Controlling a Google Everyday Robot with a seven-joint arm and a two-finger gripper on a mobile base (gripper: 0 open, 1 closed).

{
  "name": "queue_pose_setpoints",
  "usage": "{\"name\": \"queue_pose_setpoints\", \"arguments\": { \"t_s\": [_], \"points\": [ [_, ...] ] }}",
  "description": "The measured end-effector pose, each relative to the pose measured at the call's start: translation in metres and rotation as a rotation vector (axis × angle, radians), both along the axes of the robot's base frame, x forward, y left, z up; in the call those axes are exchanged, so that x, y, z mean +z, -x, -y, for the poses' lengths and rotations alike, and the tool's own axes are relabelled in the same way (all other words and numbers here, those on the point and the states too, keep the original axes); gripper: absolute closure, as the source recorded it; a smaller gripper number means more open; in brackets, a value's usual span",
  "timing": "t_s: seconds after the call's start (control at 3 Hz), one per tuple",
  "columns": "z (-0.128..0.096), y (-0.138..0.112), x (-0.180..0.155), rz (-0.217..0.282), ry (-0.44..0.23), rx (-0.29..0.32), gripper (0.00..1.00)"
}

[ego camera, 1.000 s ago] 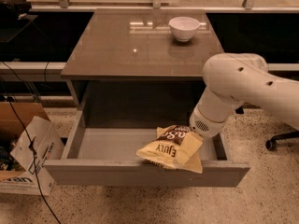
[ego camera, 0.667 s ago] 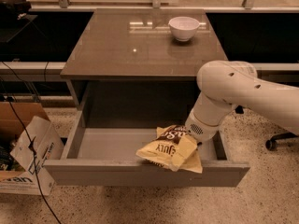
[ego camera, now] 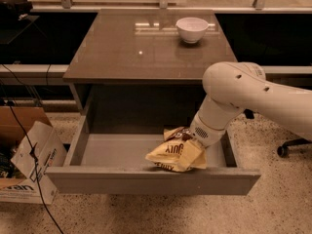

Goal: Pick brown chip bag from top drawer and place on counter

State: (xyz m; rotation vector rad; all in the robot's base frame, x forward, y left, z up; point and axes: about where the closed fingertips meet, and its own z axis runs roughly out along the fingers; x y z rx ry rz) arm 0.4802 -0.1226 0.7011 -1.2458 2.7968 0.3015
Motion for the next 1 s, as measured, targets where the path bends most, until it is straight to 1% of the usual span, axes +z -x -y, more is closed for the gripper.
{"name": "queue_pose_setpoints", "arguments": {
  "t_s": [0.33,0.67,1.0],
  "points": [
    [-0.003,-0.009,0.021,0.060,-0.025,-0.014,0.70],
    [-0.007,-0.012,0.029,0.079,-0.045,-0.019,0.94],
    [-0.007,-0.017,0.046,0.121,-0.089,-0.027,1.00]
  ]
}}
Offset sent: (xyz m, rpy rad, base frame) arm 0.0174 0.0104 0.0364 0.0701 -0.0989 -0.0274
